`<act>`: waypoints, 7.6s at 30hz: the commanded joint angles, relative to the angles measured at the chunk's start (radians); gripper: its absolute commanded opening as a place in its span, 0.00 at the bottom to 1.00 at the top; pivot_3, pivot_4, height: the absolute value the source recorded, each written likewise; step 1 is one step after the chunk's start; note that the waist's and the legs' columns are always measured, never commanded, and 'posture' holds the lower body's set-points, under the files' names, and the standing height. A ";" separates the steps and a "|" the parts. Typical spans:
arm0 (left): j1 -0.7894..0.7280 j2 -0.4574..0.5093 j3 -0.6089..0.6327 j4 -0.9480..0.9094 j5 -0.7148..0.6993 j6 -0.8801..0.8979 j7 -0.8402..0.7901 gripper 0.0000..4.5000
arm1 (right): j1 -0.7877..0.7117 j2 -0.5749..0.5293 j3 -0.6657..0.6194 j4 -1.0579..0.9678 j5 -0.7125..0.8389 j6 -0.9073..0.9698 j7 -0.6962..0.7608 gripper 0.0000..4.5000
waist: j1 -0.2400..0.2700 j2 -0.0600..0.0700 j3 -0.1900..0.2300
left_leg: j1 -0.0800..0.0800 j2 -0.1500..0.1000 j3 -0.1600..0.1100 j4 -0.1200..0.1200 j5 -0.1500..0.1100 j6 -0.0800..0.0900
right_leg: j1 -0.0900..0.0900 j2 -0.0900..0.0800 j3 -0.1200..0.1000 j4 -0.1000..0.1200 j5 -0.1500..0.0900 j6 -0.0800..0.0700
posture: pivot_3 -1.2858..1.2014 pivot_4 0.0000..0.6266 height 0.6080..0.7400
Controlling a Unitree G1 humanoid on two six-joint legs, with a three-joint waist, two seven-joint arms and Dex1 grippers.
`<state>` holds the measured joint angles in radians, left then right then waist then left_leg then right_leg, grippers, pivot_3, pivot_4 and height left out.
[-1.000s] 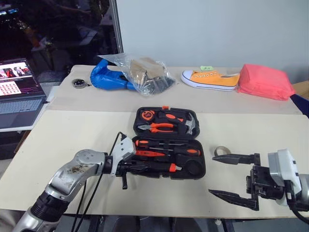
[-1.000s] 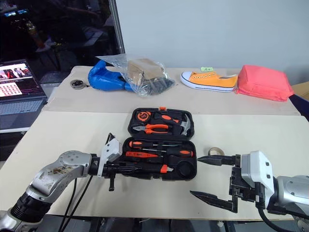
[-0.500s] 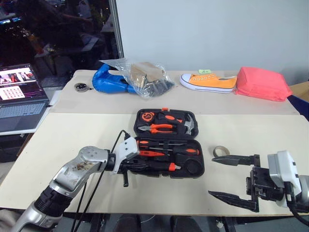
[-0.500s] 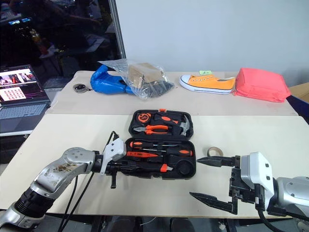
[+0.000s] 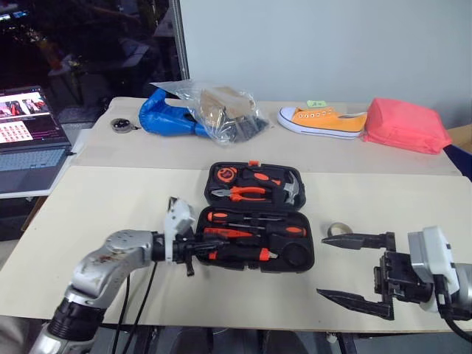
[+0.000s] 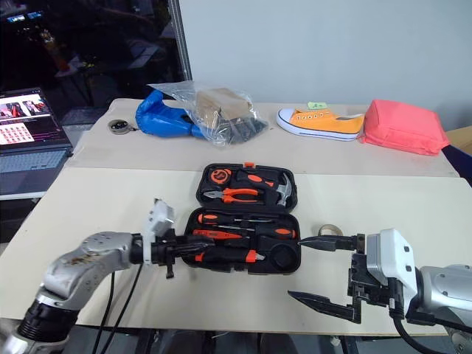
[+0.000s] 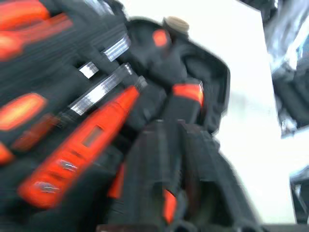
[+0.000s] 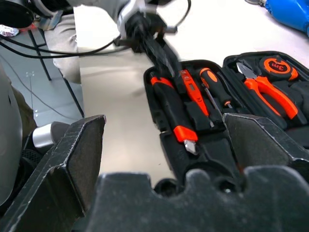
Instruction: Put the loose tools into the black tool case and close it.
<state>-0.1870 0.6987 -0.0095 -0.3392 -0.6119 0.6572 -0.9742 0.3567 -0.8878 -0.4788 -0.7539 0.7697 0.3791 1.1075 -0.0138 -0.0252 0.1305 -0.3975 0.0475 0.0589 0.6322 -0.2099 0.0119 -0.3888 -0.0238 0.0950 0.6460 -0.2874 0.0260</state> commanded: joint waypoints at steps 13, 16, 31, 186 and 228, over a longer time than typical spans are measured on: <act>0.005 0.125 -0.117 0.063 0.318 -0.434 -0.167 0.55 | -0.029 0.016 0.032 -0.007 -0.004 -0.014 -0.015 1.00 | 0.002 -0.002 0.002 | -0.002 -0.002 0.001 -0.002 -0.003 0.001 | 0.000 -0.003 0.000 -0.004 0.001 -0.003 | 0.52 0.24 1.00; 0.006 0.118 -0.137 0.070 0.345 -0.459 -0.165 0.55 | -0.018 0.017 0.023 -0.013 -0.004 -0.013 -0.016 1.00 | 0.000 -0.002 0.002 | -0.001 -0.001 0.001 -0.002 -0.003 0.001 | 0.000 -0.002 0.000 -0.004 0.001 -0.004 | 0.52 0.24 1.00; -0.022 0.223 -0.167 0.007 0.361 -0.433 -0.284 0.55 | 0.014 0.027 0.032 -0.034 -0.009 -0.020 -0.047 1.00 | -0.001 -0.001 0.002 | 0.000 0.000 0.001 0.000 -0.003 0.001 | 0.001 -0.001 0.000 0.000 0.000 -0.002 | 0.52 0.24 1.00; -0.294 -0.252 -0.552 0.250 0.296 0.333 0.167 0.03 | 0.136 0.002 -0.100 -0.037 -0.056 0.041 -0.069 1.00 | 0.017 0.003 -0.006 | 0.012 -0.004 -0.002 0.008 -0.003 0.002 | 0.020 -0.003 0.000 -0.005 -0.003 0.006 | 0.52 0.24 1.00; -0.085 -0.013 0.029 -0.276 -0.190 0.083 -0.013 0.90 | -0.451 -0.241 0.303 0.253 -0.243 0.439 -0.088 0.00 | -0.004 0.010 -0.001 | -0.007 -0.015 -0.005 0.003 -0.002 0.008 | 0.000 -0.010 0.000 -0.003 0.000 0.006 | 0.52 0.24 1.00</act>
<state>-0.2750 0.6738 -0.0151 -0.5929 -0.7746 0.7616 -0.9727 -0.0681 -1.1014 -0.0843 -0.3969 0.4269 0.7718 0.9657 -0.0178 -0.0157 0.1292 -0.4047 0.0328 0.0542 0.6353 -0.2114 0.0198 -0.3887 -0.0336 0.0955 0.6429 -0.2872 0.0323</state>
